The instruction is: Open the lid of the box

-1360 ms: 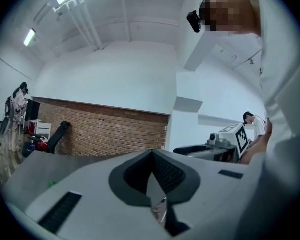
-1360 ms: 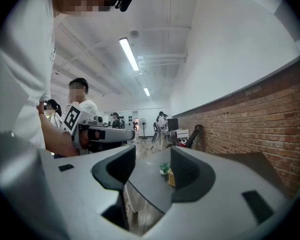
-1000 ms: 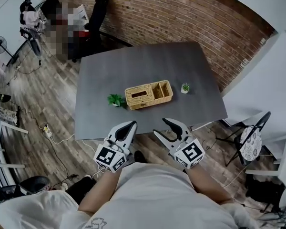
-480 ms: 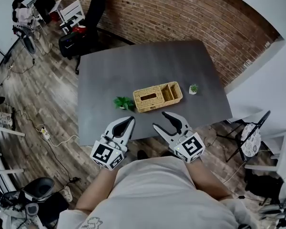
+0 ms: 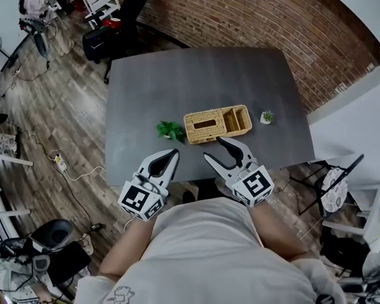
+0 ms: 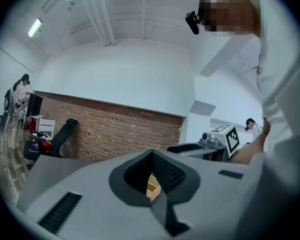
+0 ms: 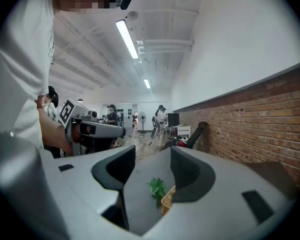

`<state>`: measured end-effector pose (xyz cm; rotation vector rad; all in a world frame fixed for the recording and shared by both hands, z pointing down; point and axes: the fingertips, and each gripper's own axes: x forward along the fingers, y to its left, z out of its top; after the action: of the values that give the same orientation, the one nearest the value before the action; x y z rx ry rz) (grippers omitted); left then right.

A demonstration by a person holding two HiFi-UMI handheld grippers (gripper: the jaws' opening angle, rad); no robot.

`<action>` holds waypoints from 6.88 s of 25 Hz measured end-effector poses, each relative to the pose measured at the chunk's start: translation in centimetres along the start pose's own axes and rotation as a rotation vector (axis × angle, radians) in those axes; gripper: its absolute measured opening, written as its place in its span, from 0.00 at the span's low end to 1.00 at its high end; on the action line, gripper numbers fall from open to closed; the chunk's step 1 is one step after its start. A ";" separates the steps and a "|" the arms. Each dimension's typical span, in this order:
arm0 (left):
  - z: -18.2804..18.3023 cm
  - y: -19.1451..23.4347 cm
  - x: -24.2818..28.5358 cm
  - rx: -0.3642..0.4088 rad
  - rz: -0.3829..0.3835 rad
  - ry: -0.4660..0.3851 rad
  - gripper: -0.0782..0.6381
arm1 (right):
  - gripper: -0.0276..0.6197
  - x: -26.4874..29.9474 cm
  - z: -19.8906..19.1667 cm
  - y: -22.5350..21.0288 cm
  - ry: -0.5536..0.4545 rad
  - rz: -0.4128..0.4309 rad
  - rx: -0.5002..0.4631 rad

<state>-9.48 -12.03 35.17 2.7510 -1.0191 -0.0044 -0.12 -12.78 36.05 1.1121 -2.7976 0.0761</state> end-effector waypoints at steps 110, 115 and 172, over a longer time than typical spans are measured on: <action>-13.5 13.1 11.9 -0.222 0.137 0.261 0.12 | 0.13 19.9 -15.6 -13.9 0.732 0.832 -0.393; -14.0 13.7 12.0 -0.231 0.149 0.275 0.12 | 0.16 22.0 -15.9 -15.5 0.737 0.842 -0.360; -5.2 3.2 0.9 0.011 -0.025 0.105 0.12 | 0.22 2.8 -5.4 -1.5 0.194 0.142 -0.196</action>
<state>-10.51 -14.02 40.91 2.7418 -0.9596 0.1402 -0.50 -15.26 41.79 0.8159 -2.6396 -0.0715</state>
